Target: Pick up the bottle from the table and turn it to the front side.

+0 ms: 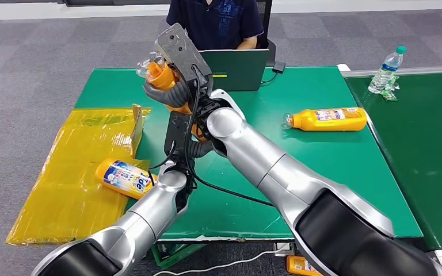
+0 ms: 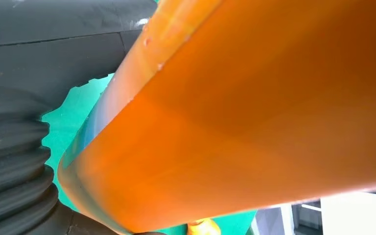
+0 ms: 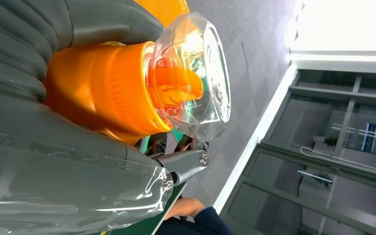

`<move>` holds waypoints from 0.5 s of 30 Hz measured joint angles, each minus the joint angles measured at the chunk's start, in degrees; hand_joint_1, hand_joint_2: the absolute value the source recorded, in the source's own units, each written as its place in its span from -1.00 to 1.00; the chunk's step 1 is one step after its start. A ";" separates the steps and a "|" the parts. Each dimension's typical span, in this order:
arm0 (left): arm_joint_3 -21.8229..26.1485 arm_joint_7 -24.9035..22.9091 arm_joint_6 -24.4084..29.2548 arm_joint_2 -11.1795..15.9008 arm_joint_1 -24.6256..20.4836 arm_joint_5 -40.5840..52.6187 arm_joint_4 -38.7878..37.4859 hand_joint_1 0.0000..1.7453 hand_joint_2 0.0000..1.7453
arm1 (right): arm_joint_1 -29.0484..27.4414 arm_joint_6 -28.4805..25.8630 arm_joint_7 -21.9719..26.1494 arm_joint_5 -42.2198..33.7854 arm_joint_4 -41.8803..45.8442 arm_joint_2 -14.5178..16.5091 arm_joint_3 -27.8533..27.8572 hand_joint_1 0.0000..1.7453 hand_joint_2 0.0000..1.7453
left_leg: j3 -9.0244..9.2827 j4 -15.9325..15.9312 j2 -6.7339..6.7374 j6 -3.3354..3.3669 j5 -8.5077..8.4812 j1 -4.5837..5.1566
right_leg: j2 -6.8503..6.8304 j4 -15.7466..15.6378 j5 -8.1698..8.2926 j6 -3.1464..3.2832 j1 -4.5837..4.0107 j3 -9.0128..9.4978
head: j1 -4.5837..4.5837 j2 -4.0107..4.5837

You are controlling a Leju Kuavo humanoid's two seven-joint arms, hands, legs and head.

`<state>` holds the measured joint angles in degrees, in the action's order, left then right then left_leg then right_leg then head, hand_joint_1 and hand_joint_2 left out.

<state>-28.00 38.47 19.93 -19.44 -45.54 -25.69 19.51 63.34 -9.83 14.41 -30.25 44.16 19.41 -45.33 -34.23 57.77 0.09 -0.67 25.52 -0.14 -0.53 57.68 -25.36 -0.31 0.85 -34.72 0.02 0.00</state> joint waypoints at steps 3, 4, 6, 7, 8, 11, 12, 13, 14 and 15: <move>0.31 0.01 0.11 0.15 0.00 0.09 -0.30 1.00 1.00 | 0.31 -0.49 0.01 -0.85 0.19 -0.08 -1.69 1.00 1.00 | 0.00 0.00 -0.01 0.00 0.00 0.00 | -0.01 0.00 0.00 0.00 0.00 0.00 | 0.00 -0.01; 0.46 0.01 0.10 0.19 -0.01 0.10 -0.37 1.00 1.00 | 0.43 -0.62 0.03 -1.11 0.21 -0.10 -2.12 1.00 1.00 | -0.01 0.00 -0.01 0.00 0.00 0.00 | -0.01 0.00 0.00 0.00 0.00 0.00 | 0.00 -0.01; 0.96 0.02 -0.03 0.30 -0.01 0.11 -0.46 1.00 1.00 | 0.65 -0.93 0.17 -1.72 0.21 -0.15 -2.81 1.00 1.00 | -0.01 0.00 -0.01 0.00 0.00 0.00 | -0.01 0.00 0.00 0.00 0.00 0.00 | 0.00 -0.01; 1.23 0.07 -0.12 0.37 -0.03 0.15 -0.52 1.00 1.00 | 0.76 -1.09 0.33 -1.99 0.21 -0.15 -3.11 1.00 1.00 | -0.01 0.00 -0.01 0.00 0.00 0.00 | -0.01 0.00 0.00 0.00 0.00 0.00 | 0.00 0.00; 1.47 0.16 -0.19 0.46 -0.07 0.20 -0.57 1.00 1.00 | 0.86 -1.23 0.50 -2.19 0.21 -0.16 -3.37 1.00 1.00 | -0.01 0.00 -0.01 0.00 0.00 0.00 | 0.00 0.00 0.00 0.00 0.00 0.00 | 0.00 0.00; 2.04 0.46 -0.13 0.77 -0.25 0.72 -0.65 1.00 1.00 | 1.25 -1.75 0.75 -2.78 0.21 -0.16 -3.84 1.00 1.00 | -0.01 0.00 -0.02 0.00 0.00 0.00 | -0.02 0.00 0.00 0.00 0.00 0.00 | -0.01 0.00; 2.34 0.50 0.05 0.84 -0.30 1.00 -0.65 1.00 1.00 | 1.40 -1.91 0.74 -2.99 0.21 -0.16 -3.95 1.00 1.00 | -0.01 0.00 -0.02 0.00 0.00 0.00 | -0.02 0.00 0.00 0.00 0.00 0.00 | -0.01 0.00; 2.67 0.53 0.30 0.87 -0.35 1.26 -0.65 1.00 1.00 | 1.54 -2.04 0.74 -3.17 0.21 -0.16 -4.06 1.00 1.00 | -0.01 0.00 -0.02 0.00 0.00 0.00 | -0.02 0.00 0.00 0.00 0.00 0.00 | -0.02 0.00; 3.00 0.56 0.55 0.90 -0.40 1.49 -0.65 1.00 1.00 | 1.64 -2.11 0.74 -3.29 0.21 -0.16 -4.17 1.00 1.00 | -0.01 0.00 -0.02 0.00 0.00 0.00 | -0.02 0.00 0.00 0.00 0.00 0.00 | -0.02 0.00; 3.26 0.60 0.71 0.93 -0.45 1.66 -0.65 1.00 1.00 | 1.72 -2.16 0.74 -3.37 0.21 -0.16 -4.26 1.00 1.00 | -0.01 0.00 -0.02 0.00 0.00 0.00 | -0.02 0.00 0.00 0.00 0.00 0.00 | -0.02 0.00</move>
<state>-24.74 39.07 20.64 -18.51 -45.99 -24.04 18.86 65.06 -11.99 15.16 -33.62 44.37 19.26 -49.59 -34.24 57.77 0.08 -0.67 25.52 -0.14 -0.55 57.69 -25.35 -0.31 0.85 -34.72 0.00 0.00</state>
